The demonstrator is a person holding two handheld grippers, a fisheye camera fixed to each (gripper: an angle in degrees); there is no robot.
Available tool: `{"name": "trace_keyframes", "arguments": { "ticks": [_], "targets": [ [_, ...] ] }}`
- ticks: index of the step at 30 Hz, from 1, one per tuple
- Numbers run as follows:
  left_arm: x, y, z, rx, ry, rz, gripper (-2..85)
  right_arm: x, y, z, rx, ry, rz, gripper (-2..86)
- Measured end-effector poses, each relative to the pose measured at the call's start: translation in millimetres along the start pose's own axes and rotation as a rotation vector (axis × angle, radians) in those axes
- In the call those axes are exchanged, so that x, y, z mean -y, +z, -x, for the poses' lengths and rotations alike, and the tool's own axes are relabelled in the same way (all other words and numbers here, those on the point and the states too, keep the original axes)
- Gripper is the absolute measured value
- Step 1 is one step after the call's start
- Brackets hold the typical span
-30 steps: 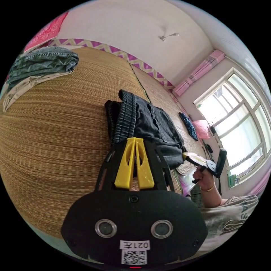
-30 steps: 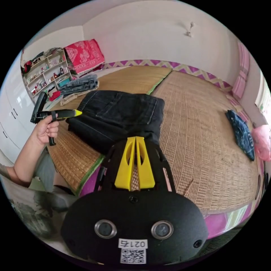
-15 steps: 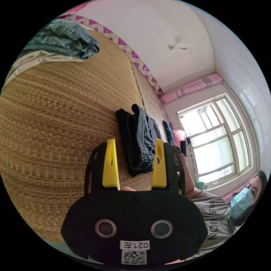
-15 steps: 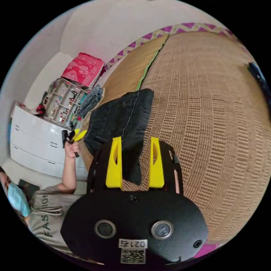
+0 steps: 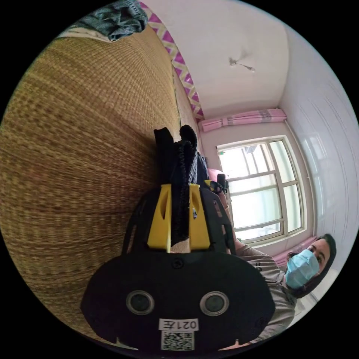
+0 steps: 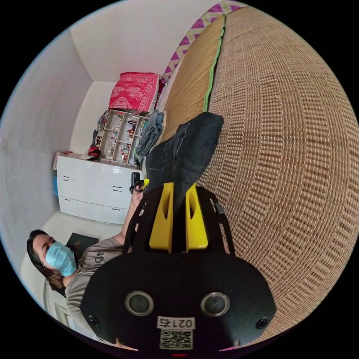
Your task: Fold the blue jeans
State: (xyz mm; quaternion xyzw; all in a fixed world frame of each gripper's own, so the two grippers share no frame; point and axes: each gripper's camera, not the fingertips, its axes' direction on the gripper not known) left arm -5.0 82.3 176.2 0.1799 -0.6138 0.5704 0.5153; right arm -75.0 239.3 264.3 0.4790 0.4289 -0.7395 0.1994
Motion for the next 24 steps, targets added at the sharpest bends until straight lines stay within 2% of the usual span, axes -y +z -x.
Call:
{"name": "trace_keyframes", "arguments": {
  "ticks": [3,7,9,15,18,20,24],
  "targets": [
    [-14,-12,-11,-0.044,0.042,-0.084,6.5,7,8,38,-0.044,-0.083,0.009,4.9],
    [-20,-82,-19,-0.126,0.076,-0.281,6.4,54,44,115,-0.093,-0.220,0.010,4.8],
    [-12,-126,-27,-0.108,0.102,-0.359,6.4,89,73,151,-0.080,-0.277,0.022,4.8],
    [47,-267,-54,0.053,0.131,-0.659,7.3,254,230,301,-0.089,-0.504,0.054,5.9],
    [66,-312,0,0.091,-0.091,-0.798,9.0,308,289,337,-0.123,-0.457,-0.058,10.4],
    [48,-326,73,0.041,-0.341,-0.828,9.4,312,326,337,-0.205,-0.473,-0.052,11.0],
    [-4,-325,130,-0.124,-0.288,-0.883,2.2,274,349,284,-0.314,-0.480,0.026,9.0]
  ]
}}
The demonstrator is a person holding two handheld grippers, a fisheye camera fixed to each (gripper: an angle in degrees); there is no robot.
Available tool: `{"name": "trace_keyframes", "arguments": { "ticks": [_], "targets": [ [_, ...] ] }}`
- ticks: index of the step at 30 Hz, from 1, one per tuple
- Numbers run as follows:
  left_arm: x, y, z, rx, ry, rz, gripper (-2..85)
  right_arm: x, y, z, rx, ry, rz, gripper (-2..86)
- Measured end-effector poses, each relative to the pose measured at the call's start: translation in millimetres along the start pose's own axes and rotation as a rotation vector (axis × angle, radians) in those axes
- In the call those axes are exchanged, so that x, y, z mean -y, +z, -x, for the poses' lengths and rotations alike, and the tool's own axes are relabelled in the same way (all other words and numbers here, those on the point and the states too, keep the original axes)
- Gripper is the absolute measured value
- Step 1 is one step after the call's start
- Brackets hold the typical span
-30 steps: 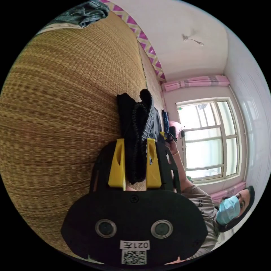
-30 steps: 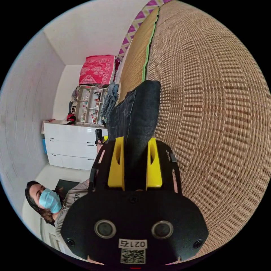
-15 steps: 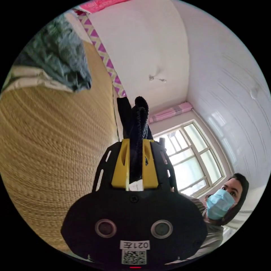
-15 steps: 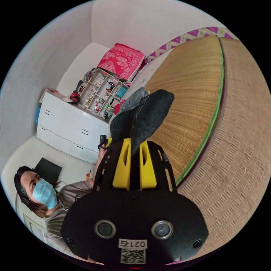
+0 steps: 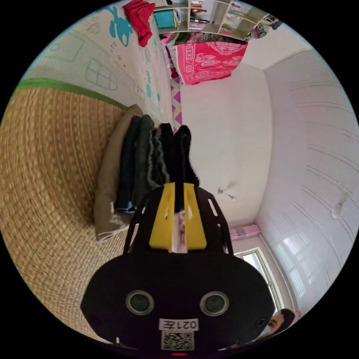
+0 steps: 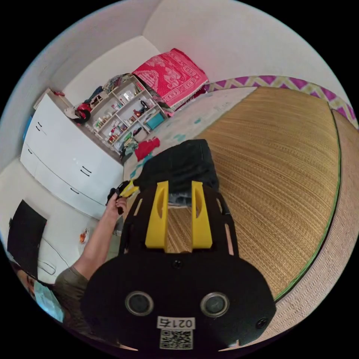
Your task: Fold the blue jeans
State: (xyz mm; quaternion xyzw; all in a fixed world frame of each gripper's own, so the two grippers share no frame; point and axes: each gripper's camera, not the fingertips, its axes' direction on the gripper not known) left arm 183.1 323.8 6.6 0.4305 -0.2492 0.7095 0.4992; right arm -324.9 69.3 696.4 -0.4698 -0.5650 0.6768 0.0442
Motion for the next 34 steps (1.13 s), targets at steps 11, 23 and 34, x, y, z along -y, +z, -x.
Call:
{"name": "trace_keyframes", "arguments": {
  "ticks": [11,23,34],
  "targets": [
    [-174,42,-10,0.072,0.183,0.484,-0.9,-304,-115,-122,-0.278,0.133,0.118,3.8],
    [-371,197,3,0.194,0.167,0.998,-1.0,-511,-336,-195,-0.831,0.397,-0.099,10.6],
    [-388,197,-43,0.286,0.343,0.917,-1.0,-450,-318,-262,-1.207,0.454,0.099,15.9]
  ]
}}
